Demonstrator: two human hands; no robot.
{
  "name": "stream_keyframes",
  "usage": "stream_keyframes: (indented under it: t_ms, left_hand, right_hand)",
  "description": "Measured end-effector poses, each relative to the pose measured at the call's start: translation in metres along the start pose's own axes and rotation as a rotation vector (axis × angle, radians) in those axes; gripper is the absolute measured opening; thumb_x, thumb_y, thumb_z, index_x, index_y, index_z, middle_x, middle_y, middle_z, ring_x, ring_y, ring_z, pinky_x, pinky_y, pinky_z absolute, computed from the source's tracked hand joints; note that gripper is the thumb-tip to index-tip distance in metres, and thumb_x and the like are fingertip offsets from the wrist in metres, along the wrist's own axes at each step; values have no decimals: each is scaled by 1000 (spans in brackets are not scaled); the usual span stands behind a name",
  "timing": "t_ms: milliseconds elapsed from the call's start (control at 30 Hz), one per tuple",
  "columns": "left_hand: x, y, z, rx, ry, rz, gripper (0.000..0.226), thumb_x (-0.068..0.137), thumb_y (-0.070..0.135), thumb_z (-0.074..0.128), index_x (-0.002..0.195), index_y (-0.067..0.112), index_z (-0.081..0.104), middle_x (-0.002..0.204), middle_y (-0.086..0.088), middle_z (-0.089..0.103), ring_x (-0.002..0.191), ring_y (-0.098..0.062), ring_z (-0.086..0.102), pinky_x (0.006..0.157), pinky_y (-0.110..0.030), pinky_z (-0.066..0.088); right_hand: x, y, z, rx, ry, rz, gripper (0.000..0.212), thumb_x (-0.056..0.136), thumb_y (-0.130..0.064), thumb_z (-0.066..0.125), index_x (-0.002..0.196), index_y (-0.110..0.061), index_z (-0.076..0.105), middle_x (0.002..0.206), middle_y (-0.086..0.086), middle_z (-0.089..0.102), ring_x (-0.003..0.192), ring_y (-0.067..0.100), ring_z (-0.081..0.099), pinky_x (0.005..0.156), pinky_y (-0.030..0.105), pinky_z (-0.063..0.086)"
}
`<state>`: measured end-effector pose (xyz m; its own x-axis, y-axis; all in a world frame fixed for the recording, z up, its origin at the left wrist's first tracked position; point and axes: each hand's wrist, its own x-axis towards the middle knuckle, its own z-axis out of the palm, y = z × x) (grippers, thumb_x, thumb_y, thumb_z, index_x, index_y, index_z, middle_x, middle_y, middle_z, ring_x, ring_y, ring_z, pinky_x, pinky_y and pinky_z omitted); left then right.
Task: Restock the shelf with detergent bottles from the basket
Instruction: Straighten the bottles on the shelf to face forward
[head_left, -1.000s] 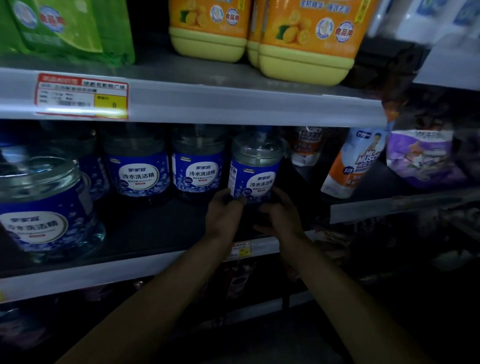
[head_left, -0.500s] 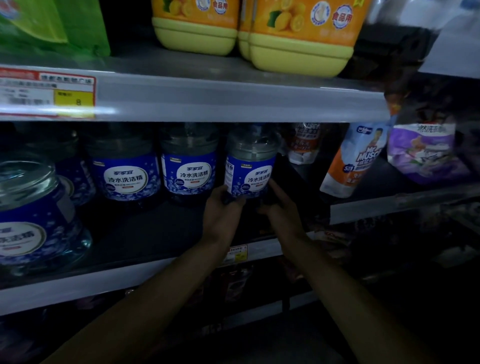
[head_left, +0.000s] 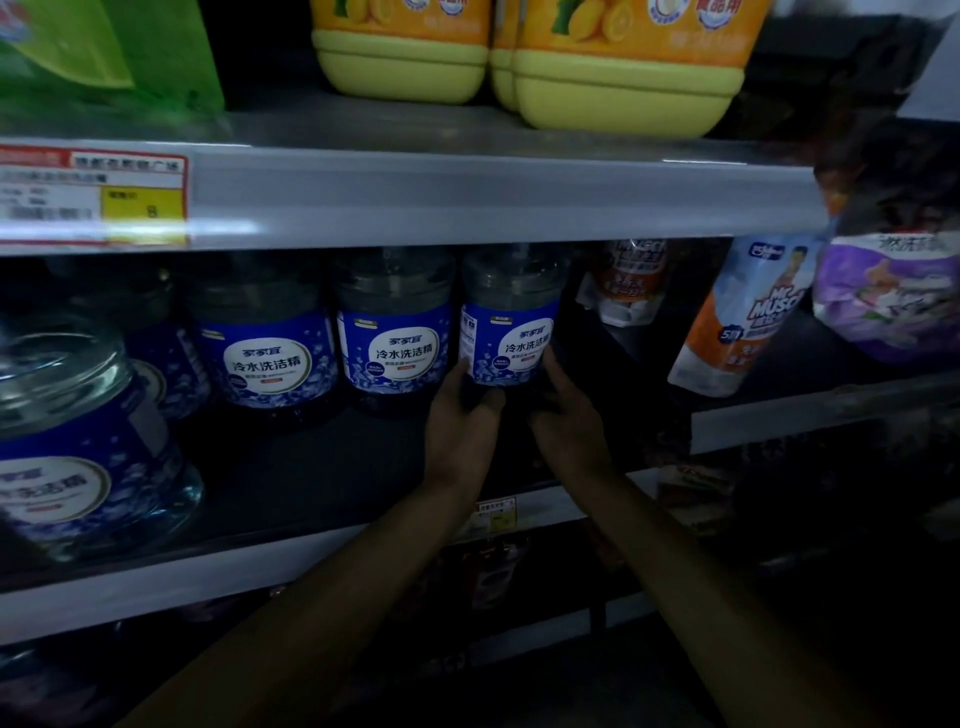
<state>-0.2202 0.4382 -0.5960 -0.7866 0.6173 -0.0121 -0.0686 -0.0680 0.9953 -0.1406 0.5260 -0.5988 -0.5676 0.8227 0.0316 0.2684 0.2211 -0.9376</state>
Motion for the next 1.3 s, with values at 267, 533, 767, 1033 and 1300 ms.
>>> stream_keyframes:
  t_ms: [267,533,767,1033,1300]
  left_hand:
    - [8,0,-7,40,-23,-6,57,104,23,60,157,26,41,155,5,49,142,-13,44,121,-37,35]
    - [10,-7,-23,404,-16,224,46,104,12,55,150,17,51,146,-3,57,133,-16,53,113,-35,46]
    - [10,-29,-37,1286,-222,645,79,91,22,68,162,25,33,163,-13,38,145,-37,43,100,-54,53]
    - [1,-20,-30,1353,-178,618,69,102,39,55,164,26,28,168,-5,33,155,-29,29,113,-52,40]
    - [-22,-9,-57,1307,-107,633,67,85,37,54,150,19,53,150,-16,56,134,-39,55,106,-54,48]
  right_hand:
    - [5,-4,10,-167,-20,-6,86,93,-2,47,159,-46,15,143,8,58,112,29,64,93,45,57]
    - [-3,10,-7,-635,-96,-156,91,96,-22,57,160,-40,-3,160,12,35,138,35,45,108,46,45]
    - [-1,33,-15,-886,-138,-316,76,103,-43,43,159,-40,-8,170,8,-7,155,36,-5,123,55,16]
    - [9,41,-13,-925,-190,-402,78,93,-59,18,161,-31,-9,170,-2,-7,157,30,-5,126,52,13]
    - [-24,0,-8,-851,-105,-404,81,97,-26,57,162,-30,10,166,14,17,150,36,23,115,47,37]
